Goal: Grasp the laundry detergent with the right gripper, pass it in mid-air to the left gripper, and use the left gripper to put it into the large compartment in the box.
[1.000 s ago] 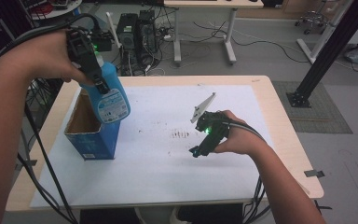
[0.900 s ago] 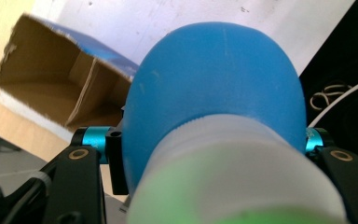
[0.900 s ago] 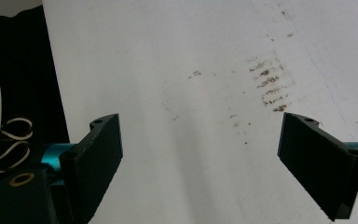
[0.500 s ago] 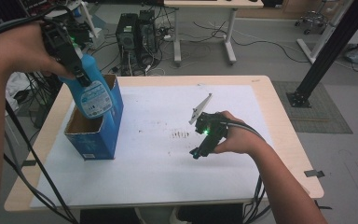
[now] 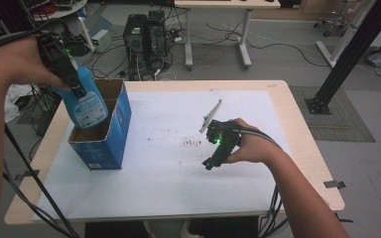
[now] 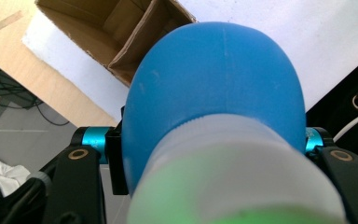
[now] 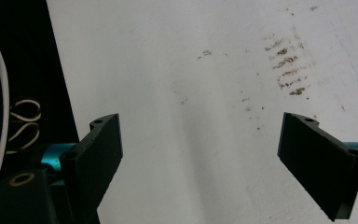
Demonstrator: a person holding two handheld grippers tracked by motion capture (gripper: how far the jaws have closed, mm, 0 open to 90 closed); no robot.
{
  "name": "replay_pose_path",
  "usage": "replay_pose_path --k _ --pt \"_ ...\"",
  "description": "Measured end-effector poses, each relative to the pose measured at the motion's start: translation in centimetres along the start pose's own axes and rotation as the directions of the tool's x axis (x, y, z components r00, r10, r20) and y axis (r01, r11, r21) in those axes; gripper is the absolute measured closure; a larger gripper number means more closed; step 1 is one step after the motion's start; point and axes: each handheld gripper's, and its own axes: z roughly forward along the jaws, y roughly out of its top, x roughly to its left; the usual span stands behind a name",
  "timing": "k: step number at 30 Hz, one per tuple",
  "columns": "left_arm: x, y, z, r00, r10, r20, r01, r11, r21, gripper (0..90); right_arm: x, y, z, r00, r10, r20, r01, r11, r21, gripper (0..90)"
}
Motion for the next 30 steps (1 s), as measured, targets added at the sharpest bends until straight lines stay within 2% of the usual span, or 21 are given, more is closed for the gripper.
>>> replay_pose_path --k 6,12,16,20,21,22,23,26,28,30 --pt "0.3 0.0 1.2 0.9997 -0.018 0.015 0.018 0.9998 0.004 39.0 0.0 -0.1 0.1 1.0000 0.001 0.000 -0.001 1.000 0.009 13.1" --pt "0.3 0.0 3.2 0.9996 -0.005 0.028 0.005 1.0000 0.002 39.0 0.0 0.0 0.5 1.0000 -0.004 -0.003 0.004 1.000 0.017 13.1" --pt "0.4 0.1 5.1 0.9990 0.025 0.037 -0.025 0.9996 0.009 38.9 0.1 0.1 0.7 1.0000 -0.002 -0.006 0.002 1.000 0.024 13.1" --pt "0.5 0.1 7.1 0.9978 0.050 0.045 -0.051 0.9984 0.024 38.8 0.3 0.2 0.8 0.9998 -0.021 0.006 0.021 1.000 0.011 13.1" --pt "0.5 0.1 7.1 0.9978 0.050 0.045 -0.051 0.9984 0.024 38.8 0.3 0.2 0.8 0.9998 -0.021 0.006 0.021 1.000 0.011 13.1" --pt "0.6 0.1 8.1 0.9964 0.070 0.048 -0.071 0.9968 0.035 38.8 0.4 0.2 0.8 0.9998 -0.021 0.006 0.021 1.000 0.011 13.1" --pt "0.5 0.1 8.7 0.9964 0.069 0.050 -0.070 0.9970 0.032 38.8 0.5 0.3 0.8 0.9998 -0.021 0.007 0.021 1.000 0.012 13.1" --pt "0.5 0.2 10.0 0.9947 0.091 0.048 -0.093 0.9948 0.041 38.8 0.4 0.2 1.0 0.9997 -0.026 -0.001 0.026 1.000 0.013 13.1" --pt "0.4 0.2 10.3 0.9944 0.094 0.050 -0.096 0.9944 0.044 38.8 0.4 0.2 1.1 0.9997 -0.026 -0.003 0.026 1.000 0.015 13.1" --pt "0.5 0.3 11.6 0.9920 0.114 0.055 -0.117 0.9918 0.052 38.8 0.3 0.1 1.3 0.9998 -0.018 -0.007 0.018 1.000 0.016 13.1"
